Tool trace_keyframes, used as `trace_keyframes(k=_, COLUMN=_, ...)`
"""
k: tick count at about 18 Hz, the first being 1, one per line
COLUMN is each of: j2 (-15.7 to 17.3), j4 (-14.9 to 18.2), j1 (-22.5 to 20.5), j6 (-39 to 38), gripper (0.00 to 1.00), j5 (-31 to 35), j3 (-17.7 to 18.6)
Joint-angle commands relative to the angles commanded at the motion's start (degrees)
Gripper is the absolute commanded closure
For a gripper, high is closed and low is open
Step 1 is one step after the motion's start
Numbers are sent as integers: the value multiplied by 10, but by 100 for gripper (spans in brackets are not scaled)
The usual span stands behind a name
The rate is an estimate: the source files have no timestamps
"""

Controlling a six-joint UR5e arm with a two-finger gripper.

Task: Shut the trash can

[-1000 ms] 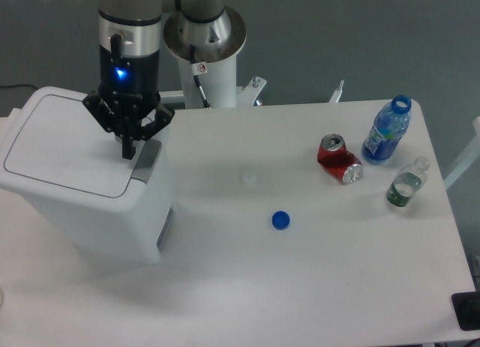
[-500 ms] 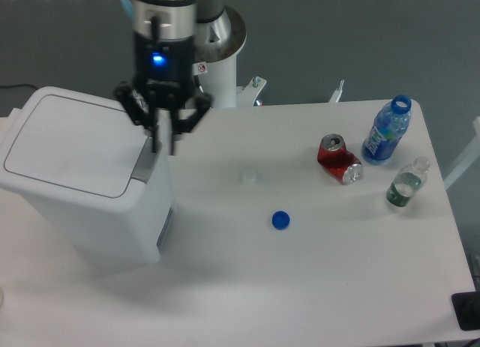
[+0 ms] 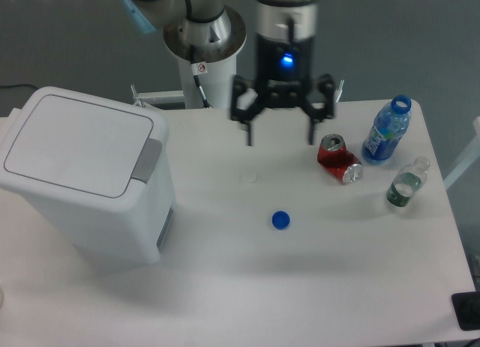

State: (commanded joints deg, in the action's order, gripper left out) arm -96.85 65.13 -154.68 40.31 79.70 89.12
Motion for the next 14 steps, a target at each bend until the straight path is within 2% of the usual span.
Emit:
trace_keyframes(k=3, j2=-48, j4=0, j1=-19, j6=77, gripper=0, j5=37, j3=-20)
trace_keyframes(k=7, j2=-95, j4=-1, j1=-23, j6=167, gripper=0, j5=117, j3=-27)
trace_keyframes(k=11, j2=-156, j4=0, j1=-46, j6=214, gripper=0, j5=123, j3=-68)
trace_keyframes(k=14, j2=-186, j4=1, j1=-68, j6=284, gripper=0, j5=121, j3=-80)
